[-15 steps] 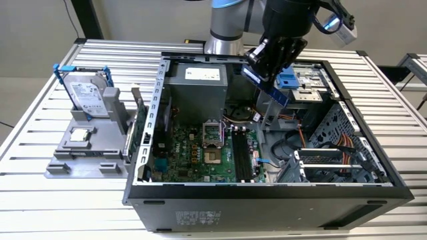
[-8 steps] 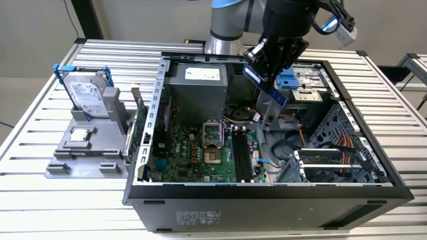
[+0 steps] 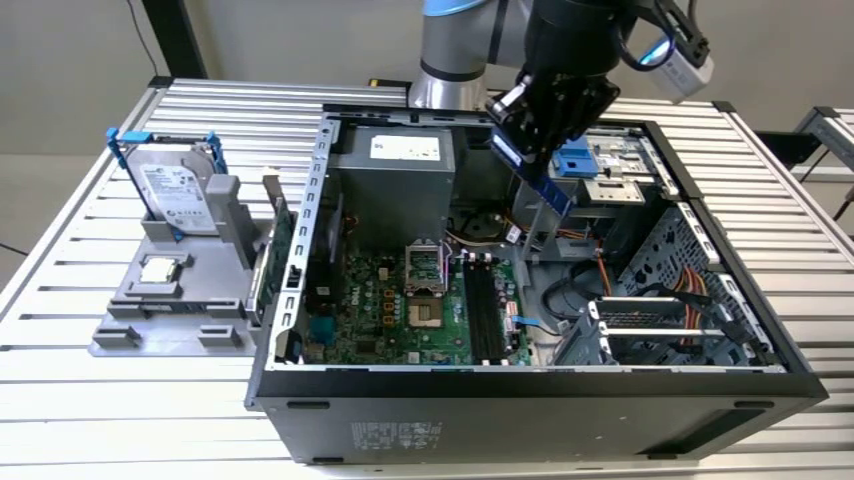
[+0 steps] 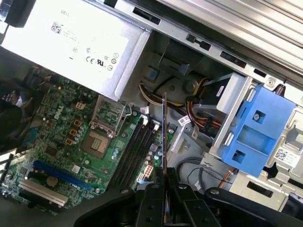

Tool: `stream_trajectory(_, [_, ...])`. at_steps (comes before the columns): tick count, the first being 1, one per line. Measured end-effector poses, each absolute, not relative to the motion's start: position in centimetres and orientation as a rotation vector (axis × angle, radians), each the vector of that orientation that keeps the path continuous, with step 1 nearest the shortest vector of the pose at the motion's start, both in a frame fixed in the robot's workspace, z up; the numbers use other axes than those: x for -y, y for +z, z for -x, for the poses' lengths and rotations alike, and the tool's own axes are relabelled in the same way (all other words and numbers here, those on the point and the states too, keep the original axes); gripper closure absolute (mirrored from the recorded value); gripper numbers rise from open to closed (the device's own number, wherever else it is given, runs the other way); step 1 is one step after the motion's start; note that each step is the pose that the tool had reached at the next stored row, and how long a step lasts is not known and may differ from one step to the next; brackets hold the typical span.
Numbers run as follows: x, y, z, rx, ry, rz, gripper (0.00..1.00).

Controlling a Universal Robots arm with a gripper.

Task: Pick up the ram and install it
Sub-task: 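Insert the ram into the slot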

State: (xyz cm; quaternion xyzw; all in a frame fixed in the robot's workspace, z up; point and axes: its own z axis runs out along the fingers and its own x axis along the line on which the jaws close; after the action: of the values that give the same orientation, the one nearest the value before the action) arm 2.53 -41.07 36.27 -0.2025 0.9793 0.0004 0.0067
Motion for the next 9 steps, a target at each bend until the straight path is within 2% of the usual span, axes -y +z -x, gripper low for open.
stream_trajectory(9, [41.08,36.21,-2.53,-3.086,0.000,0.515,1.00])
